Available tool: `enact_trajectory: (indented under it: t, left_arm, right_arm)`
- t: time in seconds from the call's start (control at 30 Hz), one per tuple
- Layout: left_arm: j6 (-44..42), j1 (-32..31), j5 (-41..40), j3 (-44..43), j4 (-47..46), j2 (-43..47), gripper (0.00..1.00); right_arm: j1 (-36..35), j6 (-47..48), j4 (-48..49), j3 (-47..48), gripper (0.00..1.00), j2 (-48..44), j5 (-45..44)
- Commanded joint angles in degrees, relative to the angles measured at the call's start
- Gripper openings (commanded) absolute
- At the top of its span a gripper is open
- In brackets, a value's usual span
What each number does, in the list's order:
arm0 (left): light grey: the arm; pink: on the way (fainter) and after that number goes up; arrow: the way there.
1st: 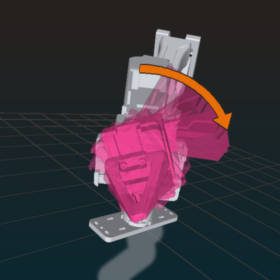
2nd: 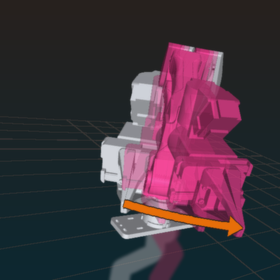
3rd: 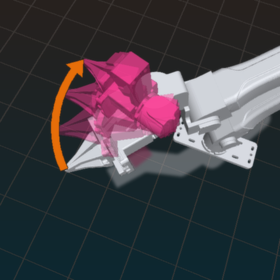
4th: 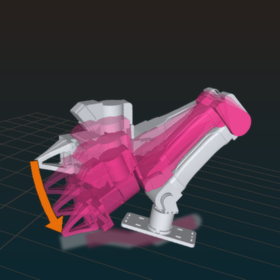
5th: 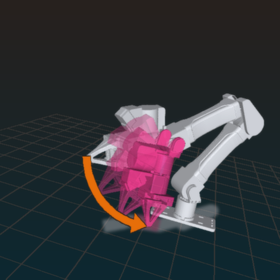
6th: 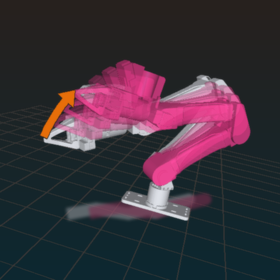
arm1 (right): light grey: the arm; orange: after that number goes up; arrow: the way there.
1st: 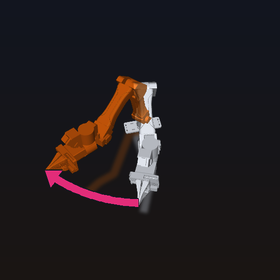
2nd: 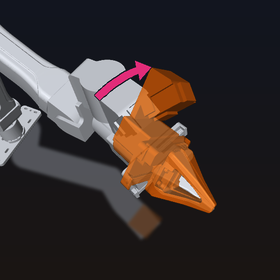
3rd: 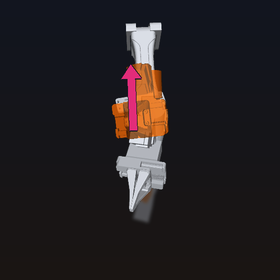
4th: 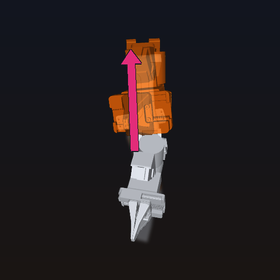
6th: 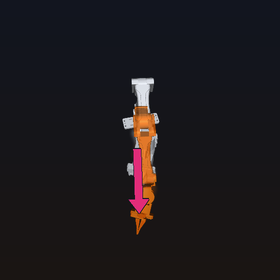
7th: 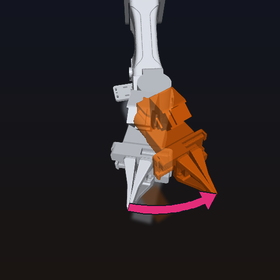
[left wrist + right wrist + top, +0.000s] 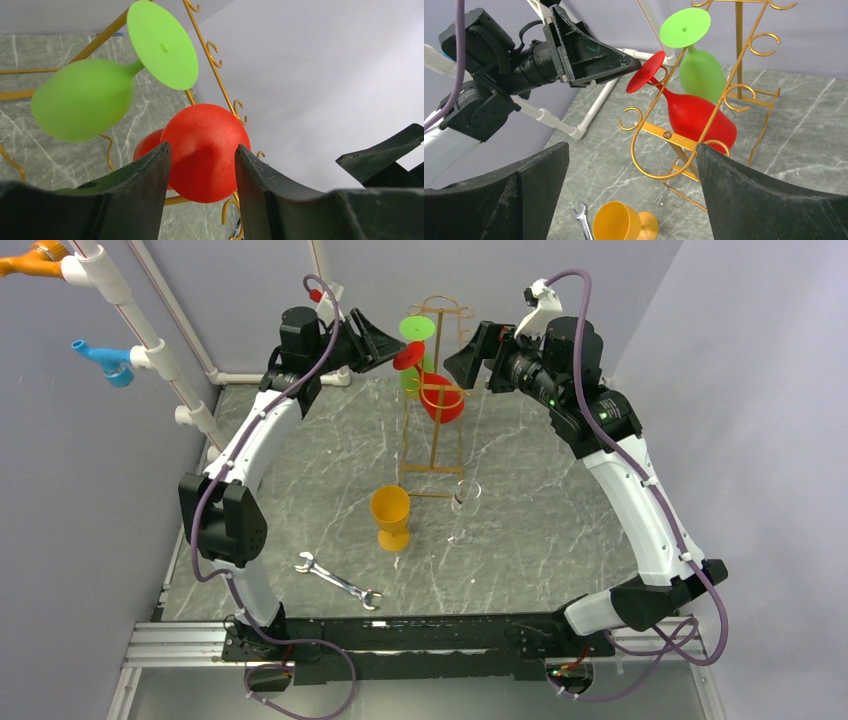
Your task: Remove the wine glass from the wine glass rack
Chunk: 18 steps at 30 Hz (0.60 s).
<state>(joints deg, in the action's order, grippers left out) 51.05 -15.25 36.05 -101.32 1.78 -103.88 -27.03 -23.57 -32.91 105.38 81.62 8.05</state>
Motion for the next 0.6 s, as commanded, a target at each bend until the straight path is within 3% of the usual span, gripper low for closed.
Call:
enact_trajectory:
  t: [0.0, 0.57]
  left_arm:
    - [-2.1, -0.2, -0.6, -3.0, 1.3, 2.0, 0.56]
    - [-2.8, 0.7, -0.8, -2.9, 1.8, 3.3, 0.69]
  right_arm:
    - [0.2, 0.5, 2.3, 0.9, 1.0, -1.8, 1.3]
    - [0.2, 0.4, 2.5, 0.4, 1.0, -2.0, 1.6]
